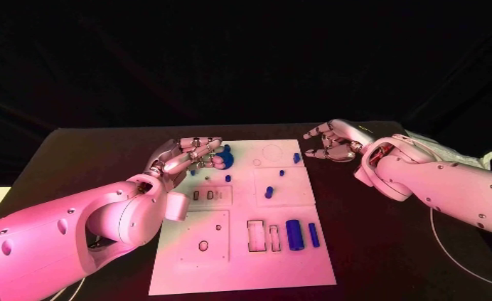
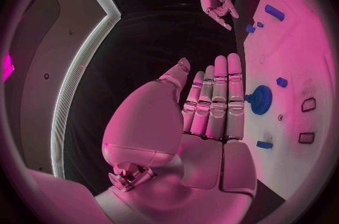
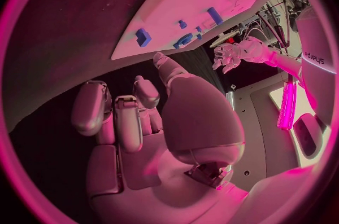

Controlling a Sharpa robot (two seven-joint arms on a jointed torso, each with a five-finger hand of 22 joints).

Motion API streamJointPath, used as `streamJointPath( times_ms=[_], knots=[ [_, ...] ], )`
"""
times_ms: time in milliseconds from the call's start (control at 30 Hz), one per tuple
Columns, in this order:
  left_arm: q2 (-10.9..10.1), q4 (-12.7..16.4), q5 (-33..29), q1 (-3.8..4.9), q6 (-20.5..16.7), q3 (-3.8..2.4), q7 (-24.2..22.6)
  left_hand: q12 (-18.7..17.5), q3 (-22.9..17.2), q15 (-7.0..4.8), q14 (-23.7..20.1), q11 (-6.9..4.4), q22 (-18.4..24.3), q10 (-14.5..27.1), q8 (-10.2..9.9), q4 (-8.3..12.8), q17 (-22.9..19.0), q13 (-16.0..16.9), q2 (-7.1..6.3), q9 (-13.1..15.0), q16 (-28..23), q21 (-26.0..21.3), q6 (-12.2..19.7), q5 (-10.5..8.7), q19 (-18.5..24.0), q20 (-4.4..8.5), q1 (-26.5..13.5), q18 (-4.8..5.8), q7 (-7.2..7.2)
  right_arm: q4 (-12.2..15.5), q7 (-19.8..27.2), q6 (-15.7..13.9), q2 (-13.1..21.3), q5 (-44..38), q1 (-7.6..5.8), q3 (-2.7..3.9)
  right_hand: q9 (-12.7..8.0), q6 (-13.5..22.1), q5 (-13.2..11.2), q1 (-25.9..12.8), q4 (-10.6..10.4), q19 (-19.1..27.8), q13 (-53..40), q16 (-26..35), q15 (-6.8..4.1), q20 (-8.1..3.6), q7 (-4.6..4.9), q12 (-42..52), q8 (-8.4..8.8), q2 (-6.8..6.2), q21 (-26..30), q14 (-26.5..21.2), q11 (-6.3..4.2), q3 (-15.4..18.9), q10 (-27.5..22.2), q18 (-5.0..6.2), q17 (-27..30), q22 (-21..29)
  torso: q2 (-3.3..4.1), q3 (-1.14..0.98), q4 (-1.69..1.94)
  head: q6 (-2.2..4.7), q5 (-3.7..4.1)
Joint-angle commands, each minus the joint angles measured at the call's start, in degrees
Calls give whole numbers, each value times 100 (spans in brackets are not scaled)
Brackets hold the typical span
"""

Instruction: Assemble the parts on the task board

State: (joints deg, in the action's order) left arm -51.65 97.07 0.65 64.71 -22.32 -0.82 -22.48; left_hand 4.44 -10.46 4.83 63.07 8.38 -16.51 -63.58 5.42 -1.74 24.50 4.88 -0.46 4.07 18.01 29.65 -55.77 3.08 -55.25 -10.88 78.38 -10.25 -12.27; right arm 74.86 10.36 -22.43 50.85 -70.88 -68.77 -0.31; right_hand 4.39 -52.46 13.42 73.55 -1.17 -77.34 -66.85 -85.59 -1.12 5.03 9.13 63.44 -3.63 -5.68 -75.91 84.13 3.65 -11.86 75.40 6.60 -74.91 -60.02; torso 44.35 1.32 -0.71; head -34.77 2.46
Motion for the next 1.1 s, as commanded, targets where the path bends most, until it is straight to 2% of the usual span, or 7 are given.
streamJointPath(
  times_ms=[33, 133, 267, 400, 600, 800, 1100],
  knots=[
    [16, 16, 4, -3, 170, -2, -41, -10, -47, 23, -1, 22, 42, 35, -7, 4, -30, -8, 4, -2, -80, -60, 21, 34, 44, -11, -58, -20, -1, -116, 82, 163, -71, 79, 35, 4, -6, 46, -23, 46, 7, 30, -2, 22, 46, 14, -1, -20, 12, 6, 28, 404, 18, 39, -38, -86, -640, 5, 0, 8, 4, -15, 0],
    [21, 19, 4, -3, 167, -2, -45, -10, -54, 28, 6, 26, 62, 35, -7, 7, -43, -10, -1, -2, -115, -87, 20, 33, 50, -16, -65, -19, -5, -233, 60, 201, -151, 65, 57, 4, -5, 44, -30, 63, 13, 28, -13, 18, 46, 15, -1, -9, 5, 20, 26, 405, 18, 36, -29, -87, -648, 0, -2, 17, 6, -29, 0],
    [30, 23, 4, -4, 168, -2, -48, -11, -57, 30, 9, 28, 70, 35, -7, 9, -48, -11, -3, -2, -130, -99, 20, 33, 53, -18, -68, -19, -7, -378, 59, 245, -273, 56, 83, 4, -2, 34, -38, 81, 21, 28, -25, 18, 47, 17, -3, 6, -4, 36, 25, 405, 17, 33, -17, -87, -649, -3, -5, 9, 7, -32, -10],
    [38, 27, 4, -4, 171, -2, -48, -11, -58, 32, 11, 29, 74, 36, -7, 9, -50, -12, -5, -2, -138, -105, 21, 33, 54, -19, -70, -19, -10, -420, 74, 248, -343, 62, 128, 5, 6, 2, -47, 109, 31, 25, -34, 14, 45, 18, -7, 16, -21, 69, 21, 408, 13, 25, -4, -88, -659, -10, 2, 4, 9, -14, -12],
    [39, 28, 4, -4, 159, -2, -46, -12, -60, 35, 20, 34, 84, 39, -8, 11, -55, -13, -10, -3, -153, -117, 24, 33, 56, -23, -75, -18, -19, -514, 91, 320, -445, 70, 172, 5, 21, -70, -63, 127, 41, 23, -59, 14, 40, 16, -16, 47, -48, 101, 19, 409, 5, 26, 22, -87, -660, -12, 2, 7, 6, -21, -36],
    [30, 32, 4, -4, 149, -2, -44, -13, -61, 36, 23, 36, 87, 40, -9, 12, -56, -14, -11, -3, -157, -121, 25, 33, 57, -24, -77, -17, -22, -558, 132, 443, -492, 80, 202, 5, 47, -203, -65, 158, 66, 17, -102, 12, 26, 6, -35, 97, -92, 145, 12, 411, -13, 20, 61, -89, -667, -24, 4, 2, -8, -38, -49],
    [29, 33, 4, -4, 137, -2, -35, -13, -63, 37, 27, 38, 91, 41, -9, 12, -58, -15, -11, -3, -163, -127, 25, 34, 59, -25, -78, -17, -26, -625, 137, 488, -560, 56, 223, 5, 72, -372, -85, 182, 86, 6, -148, 3, 4, -13, -63, 149, -135, 226, -1, 416, -40, -13, 102, -93, -687, -46, 5, -5, 5, -38, -47]
  ],
)
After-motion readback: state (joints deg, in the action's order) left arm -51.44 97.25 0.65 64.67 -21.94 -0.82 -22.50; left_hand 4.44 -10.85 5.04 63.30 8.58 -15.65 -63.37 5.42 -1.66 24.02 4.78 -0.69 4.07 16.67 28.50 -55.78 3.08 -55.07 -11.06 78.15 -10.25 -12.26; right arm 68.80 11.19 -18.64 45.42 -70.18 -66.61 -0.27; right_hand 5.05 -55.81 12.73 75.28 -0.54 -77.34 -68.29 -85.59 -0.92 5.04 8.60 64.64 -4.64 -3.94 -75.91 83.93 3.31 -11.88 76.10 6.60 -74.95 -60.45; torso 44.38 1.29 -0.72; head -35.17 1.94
